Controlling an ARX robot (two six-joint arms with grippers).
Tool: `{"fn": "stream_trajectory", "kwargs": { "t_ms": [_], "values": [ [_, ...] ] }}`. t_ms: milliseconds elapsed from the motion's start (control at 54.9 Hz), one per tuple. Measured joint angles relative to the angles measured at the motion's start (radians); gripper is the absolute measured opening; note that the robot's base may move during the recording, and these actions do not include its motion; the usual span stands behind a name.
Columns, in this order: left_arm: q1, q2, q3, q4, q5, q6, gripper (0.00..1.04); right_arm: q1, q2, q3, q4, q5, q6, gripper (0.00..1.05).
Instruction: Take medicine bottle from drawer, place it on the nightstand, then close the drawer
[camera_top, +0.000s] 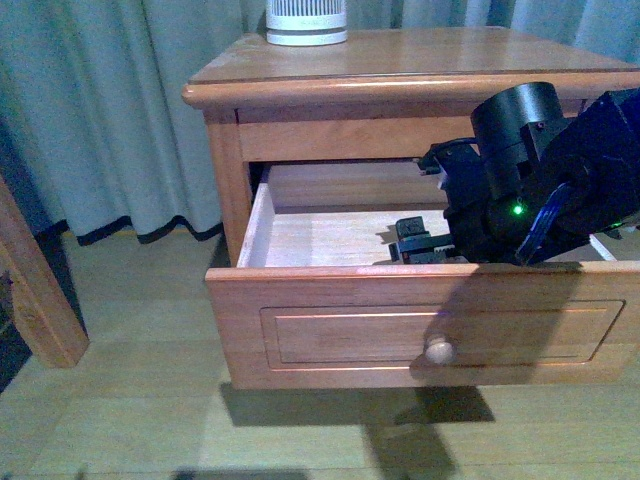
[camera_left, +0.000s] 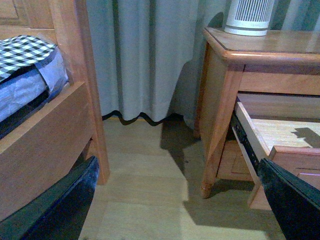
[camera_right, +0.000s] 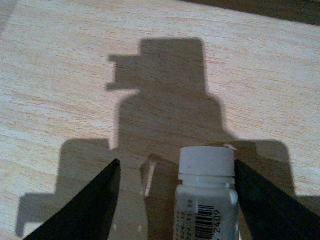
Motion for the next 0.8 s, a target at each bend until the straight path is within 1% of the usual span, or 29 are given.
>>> {"fn": "stream_trajectory", "kwargs": {
  "t_ms": [36, 164, 200, 237, 273, 528, 656, 802],
  "values": [
    [0.000, 0.000, 0.000, 0.000, 0.000, 0.000, 0.98, 0.000, 0.001, 0.002, -0.002, -0.005, 0.000, 0.62],
    [0.000, 0.000, 0.000, 0.000, 0.000, 0.000, 0.98, -0.004, 0.001, 0.003, -0.010, -0.018, 0.008, 0.44],
    [0.000, 0.000, 0.000, 0.000, 0.000, 0.000, 0.98, -0.008, 0.001, 0.003, -0.010, -0.023, 0.010, 0.37],
    [0.000, 0.000, 0.000, 0.000, 0.000, 0.000, 0.98, -0.011, 0.001, 0.003, -0.010, -0.030, 0.012, 0.33],
    [0.000, 0.000, 0.000, 0.000, 0.000, 0.000, 0.98, -0.015, 0.001, 0.003, -0.011, -0.036, 0.017, 0.31],
    [0.000, 0.000, 0.000, 0.000, 0.000, 0.000, 0.98, -0.039, -0.066, -0.035, 0.001, -0.079, 0.049, 0.29],
    [0.000, 0.000, 0.000, 0.000, 0.000, 0.000, 0.98, -0.032, -0.200, -0.059, 0.005, -0.132, 0.069, 0.29],
    [0.000, 0.000, 0.000, 0.000, 0.000, 0.000, 0.98, -0.013, -0.317, -0.056, 0.002, -0.161, 0.076, 0.29]
  ]
}}
